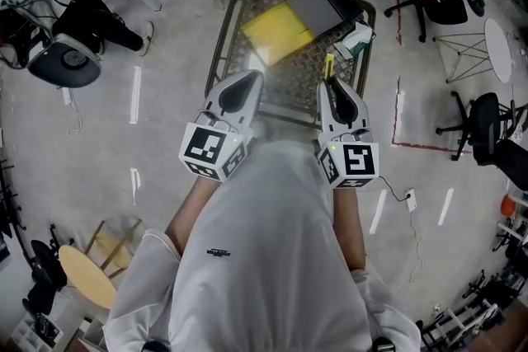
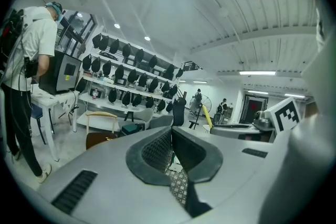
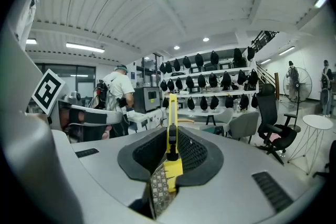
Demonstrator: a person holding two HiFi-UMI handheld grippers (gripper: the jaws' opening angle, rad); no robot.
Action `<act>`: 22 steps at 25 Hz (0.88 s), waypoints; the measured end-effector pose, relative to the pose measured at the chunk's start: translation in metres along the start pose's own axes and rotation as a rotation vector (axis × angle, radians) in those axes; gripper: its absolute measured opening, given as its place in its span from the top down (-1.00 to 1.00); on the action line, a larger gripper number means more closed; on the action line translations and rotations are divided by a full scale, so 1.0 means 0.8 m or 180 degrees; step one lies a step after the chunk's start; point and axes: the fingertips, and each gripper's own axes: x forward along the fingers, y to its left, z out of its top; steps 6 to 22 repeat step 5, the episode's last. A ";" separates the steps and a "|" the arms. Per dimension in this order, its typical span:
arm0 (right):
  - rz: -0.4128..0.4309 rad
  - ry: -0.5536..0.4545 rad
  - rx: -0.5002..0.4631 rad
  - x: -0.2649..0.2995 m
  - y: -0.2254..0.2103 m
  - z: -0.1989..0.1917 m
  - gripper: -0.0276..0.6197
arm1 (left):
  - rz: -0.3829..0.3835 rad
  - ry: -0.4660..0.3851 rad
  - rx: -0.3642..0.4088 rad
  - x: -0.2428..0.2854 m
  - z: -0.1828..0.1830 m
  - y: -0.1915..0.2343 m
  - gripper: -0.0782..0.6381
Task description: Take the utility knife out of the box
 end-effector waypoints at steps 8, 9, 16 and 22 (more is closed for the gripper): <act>0.0008 -0.0001 -0.0005 0.003 -0.002 -0.002 0.75 | 0.0002 0.0002 0.0000 0.004 -0.002 0.000 0.77; 0.0008 -0.0001 -0.0005 0.003 -0.002 -0.002 0.75 | 0.0002 0.0002 0.0000 0.004 -0.002 0.000 0.77; 0.0008 -0.0001 -0.0005 0.003 -0.002 -0.002 0.75 | 0.0002 0.0002 0.0000 0.004 -0.002 0.000 0.77; 0.0008 -0.0001 -0.0005 0.003 -0.002 -0.002 0.75 | 0.0002 0.0002 0.0000 0.004 -0.002 0.000 0.77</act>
